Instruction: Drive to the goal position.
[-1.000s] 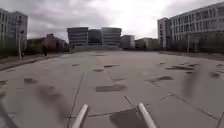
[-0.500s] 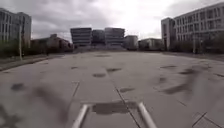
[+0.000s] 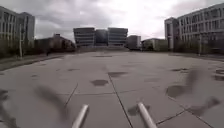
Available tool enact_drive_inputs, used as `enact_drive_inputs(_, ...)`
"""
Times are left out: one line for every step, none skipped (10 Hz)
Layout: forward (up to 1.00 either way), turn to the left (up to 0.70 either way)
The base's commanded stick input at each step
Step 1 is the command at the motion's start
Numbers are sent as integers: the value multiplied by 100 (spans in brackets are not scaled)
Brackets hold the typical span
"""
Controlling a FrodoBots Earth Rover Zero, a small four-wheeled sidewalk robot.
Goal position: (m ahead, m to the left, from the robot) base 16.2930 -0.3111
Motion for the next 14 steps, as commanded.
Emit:
enact_drive_inputs(100,25)
enact_drive_inputs(100,27)
enact_drive_inputs(100,27)
enact_drive_inputs(100,27)
enact_drive_inputs(100,27)
enact_drive_inputs(100,27)
enact_drive_inputs(100,27)
enact_drive_inputs(100,27)
enact_drive_inputs(100,15)
enact_drive_inputs(100,0)
enact_drive_inputs(100,0)
enact_drive_inputs(100,0)
enact_drive_inputs(100,0)
enact_drive_inputs(100,0)
